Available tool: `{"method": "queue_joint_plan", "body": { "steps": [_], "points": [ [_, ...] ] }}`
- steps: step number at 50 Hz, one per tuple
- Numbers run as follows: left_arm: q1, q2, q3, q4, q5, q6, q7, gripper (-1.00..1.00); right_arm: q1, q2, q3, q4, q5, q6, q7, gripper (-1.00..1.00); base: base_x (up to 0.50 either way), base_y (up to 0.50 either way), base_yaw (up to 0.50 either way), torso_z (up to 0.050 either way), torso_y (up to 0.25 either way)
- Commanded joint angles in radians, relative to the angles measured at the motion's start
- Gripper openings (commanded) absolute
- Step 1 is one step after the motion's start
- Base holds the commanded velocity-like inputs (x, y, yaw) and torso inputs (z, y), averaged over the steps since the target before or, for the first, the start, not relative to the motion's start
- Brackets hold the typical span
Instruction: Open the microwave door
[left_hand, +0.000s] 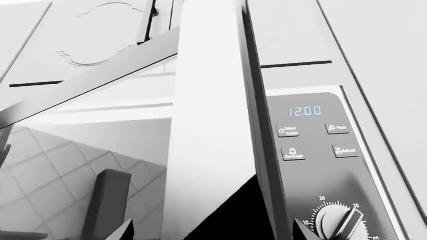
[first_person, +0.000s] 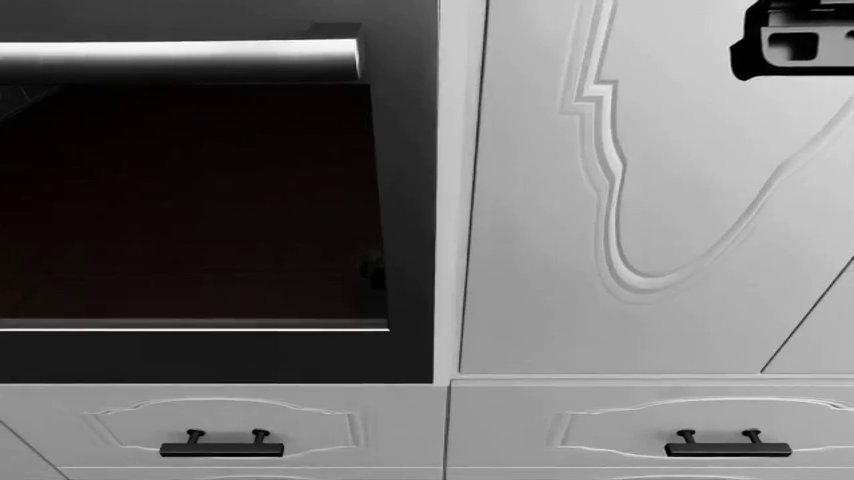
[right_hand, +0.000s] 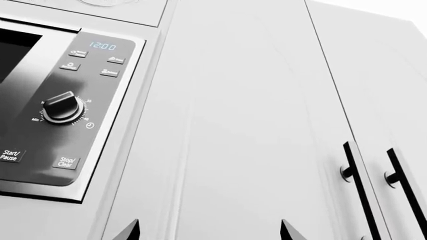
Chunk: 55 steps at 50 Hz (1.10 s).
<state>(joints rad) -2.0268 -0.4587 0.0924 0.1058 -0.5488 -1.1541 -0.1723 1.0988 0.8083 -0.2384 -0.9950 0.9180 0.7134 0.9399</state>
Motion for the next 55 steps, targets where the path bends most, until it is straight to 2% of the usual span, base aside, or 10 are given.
{"method": "queue_joint_plan", "body": {
  "steps": [1, 20, 32, 46, 55],
  "points": [
    [-0.052, 0.008, -0.003, 0.004, -0.006, -0.016, -0.001, 1.00, 0.017, 0.010, 0.001, -0.005, 0.021, 0.003, 0.013, 1.00, 0.00, 0.00, 0.00, 0.000, 0.000],
    [-0.187, 0.033, 0.016, -0.015, -0.019, -0.020, 0.018, 1.00, 0.025, 0.021, -0.009, -0.011, 0.035, -0.006, 0.031, 1.00, 0.00, 0.00, 0.00, 0.000, 0.000],
    [-0.285, 0.105, 0.029, -0.031, -0.047, -0.016, 0.038, 1.00, 0.019, 0.034, -0.008, -0.016, 0.043, -0.021, 0.044, 1.00, 0.00, 0.00, 0.00, 0.000, 0.000],
    [-0.240, 0.239, -0.018, 0.000, -0.124, -0.041, 0.007, 1.00, -0.002, 0.059, 0.007, -0.008, 0.043, -0.053, 0.045, 1.00, 0.00, 0.00, 0.00, 0.000, 0.000],
    [-0.172, 0.294, 0.031, -0.032, -0.125, -0.008, 0.018, 1.00, -0.041, 0.086, 0.029, -0.016, 0.047, -0.082, 0.054, 1.00, 0.00, 0.00, 0.00, 0.000, 0.000]
  ]
}}
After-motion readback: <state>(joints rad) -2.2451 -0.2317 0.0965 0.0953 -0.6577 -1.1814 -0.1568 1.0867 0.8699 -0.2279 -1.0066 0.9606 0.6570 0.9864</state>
